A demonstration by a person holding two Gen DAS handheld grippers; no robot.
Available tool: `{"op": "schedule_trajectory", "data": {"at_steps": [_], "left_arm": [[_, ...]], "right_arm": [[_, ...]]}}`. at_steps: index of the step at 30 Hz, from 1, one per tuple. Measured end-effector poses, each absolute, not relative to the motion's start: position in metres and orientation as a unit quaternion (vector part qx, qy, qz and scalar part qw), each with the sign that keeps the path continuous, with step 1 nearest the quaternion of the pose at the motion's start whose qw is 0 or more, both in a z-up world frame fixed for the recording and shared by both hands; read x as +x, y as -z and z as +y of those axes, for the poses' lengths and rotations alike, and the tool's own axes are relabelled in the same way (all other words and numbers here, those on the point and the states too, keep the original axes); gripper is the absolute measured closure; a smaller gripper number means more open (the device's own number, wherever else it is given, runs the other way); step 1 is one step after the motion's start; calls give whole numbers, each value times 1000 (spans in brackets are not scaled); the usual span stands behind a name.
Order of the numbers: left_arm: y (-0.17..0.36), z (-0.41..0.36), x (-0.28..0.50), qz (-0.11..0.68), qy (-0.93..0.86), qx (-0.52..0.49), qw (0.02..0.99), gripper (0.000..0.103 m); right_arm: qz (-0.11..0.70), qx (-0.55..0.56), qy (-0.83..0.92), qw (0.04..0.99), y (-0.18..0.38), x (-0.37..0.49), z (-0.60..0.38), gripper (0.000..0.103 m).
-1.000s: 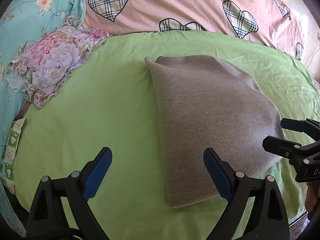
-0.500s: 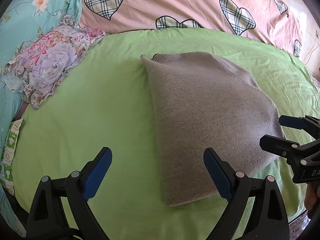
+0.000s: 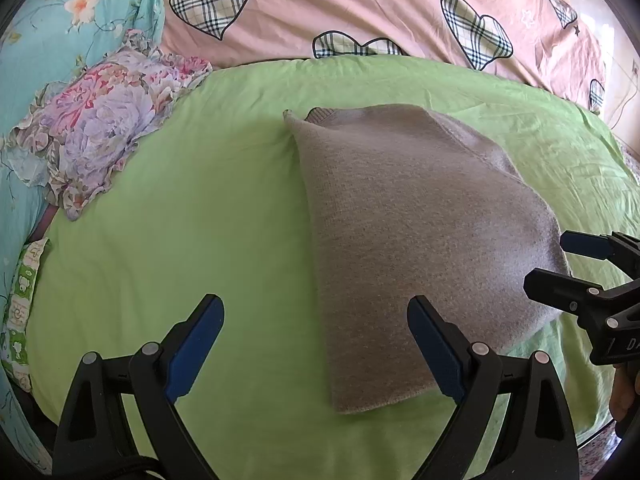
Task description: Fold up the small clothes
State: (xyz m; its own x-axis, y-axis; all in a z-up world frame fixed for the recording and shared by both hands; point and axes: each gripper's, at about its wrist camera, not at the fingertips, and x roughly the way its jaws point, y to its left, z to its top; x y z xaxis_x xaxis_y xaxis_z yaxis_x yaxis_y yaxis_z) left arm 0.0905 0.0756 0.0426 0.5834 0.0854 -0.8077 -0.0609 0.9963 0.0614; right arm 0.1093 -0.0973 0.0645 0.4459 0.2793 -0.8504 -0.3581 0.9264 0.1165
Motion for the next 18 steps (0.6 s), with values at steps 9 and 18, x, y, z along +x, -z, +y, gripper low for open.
{"op": "schedule_trajectory", "data": {"at_steps": [9, 18], "left_arm": [[-44, 74, 92, 453, -39, 15, 890, 9], [-48, 72, 92, 450, -37, 15, 892, 9]], "right_arm": [[492, -40, -187, 849, -65, 109, -97, 4], [490, -39, -186, 850, -65, 108, -96, 4]]}}
